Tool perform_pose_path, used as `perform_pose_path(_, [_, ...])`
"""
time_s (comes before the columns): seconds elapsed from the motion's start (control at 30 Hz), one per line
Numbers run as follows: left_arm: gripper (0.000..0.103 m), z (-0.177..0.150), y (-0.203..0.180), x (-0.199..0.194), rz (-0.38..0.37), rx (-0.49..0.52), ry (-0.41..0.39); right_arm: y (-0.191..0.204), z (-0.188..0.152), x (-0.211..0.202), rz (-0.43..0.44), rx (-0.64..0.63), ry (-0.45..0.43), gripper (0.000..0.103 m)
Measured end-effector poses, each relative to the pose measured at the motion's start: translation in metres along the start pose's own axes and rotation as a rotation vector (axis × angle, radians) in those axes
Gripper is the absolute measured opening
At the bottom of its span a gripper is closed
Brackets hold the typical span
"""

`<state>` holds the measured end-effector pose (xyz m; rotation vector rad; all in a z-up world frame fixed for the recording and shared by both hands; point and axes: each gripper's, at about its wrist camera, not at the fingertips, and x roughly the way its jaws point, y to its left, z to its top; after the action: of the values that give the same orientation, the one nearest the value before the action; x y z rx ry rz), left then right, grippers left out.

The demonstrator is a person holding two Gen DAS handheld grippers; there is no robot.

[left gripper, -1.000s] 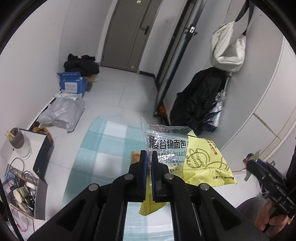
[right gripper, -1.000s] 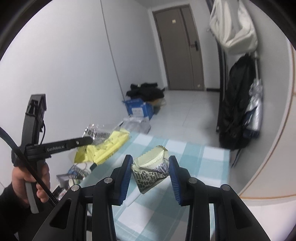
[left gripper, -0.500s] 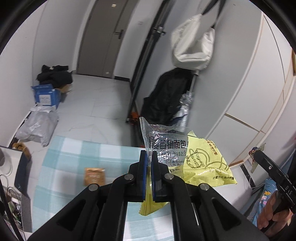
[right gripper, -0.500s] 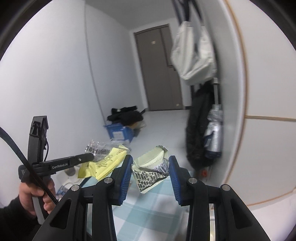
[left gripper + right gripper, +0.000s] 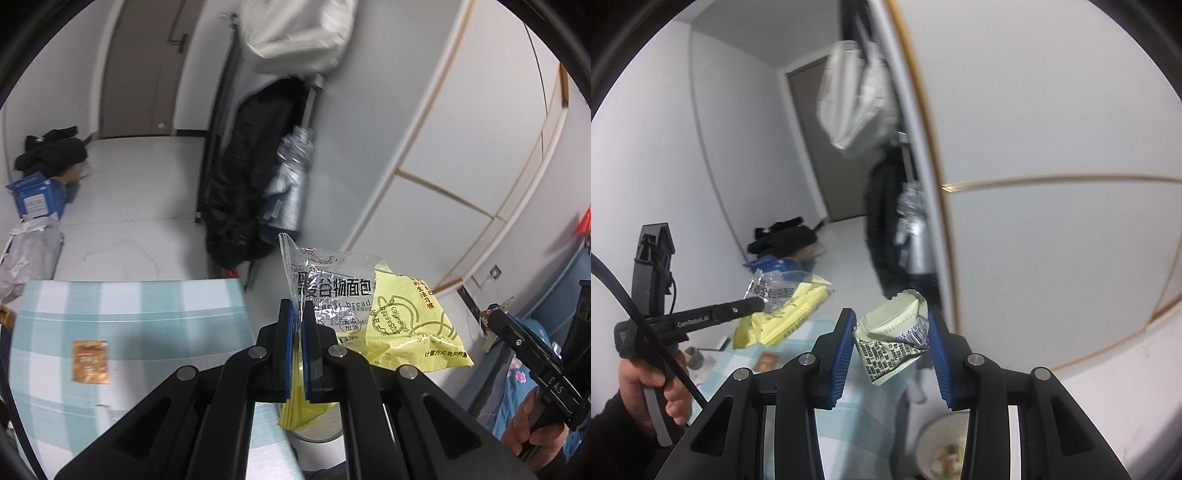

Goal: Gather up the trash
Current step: 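Carry the bread bag and wrapper in both tools over the grey bin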

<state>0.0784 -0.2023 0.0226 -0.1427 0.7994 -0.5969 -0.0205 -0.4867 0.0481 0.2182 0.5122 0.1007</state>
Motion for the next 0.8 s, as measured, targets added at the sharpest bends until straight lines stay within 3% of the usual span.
perform_pose_path(0.47, [0.000, -0.020, -0.053, 0.101, -0.014, 0.115, 0.191, -0.104, -0.056, 0.036, -0.098, 0.203, 0.121, 0.038])
perform_pose_path(0.8, [0.000, -0.067, -0.079, 0.190, 0.027, 0.238, 0.444, -0.155, -0.124, 0.069, -0.110, 0.345, 0.275, 0.038])
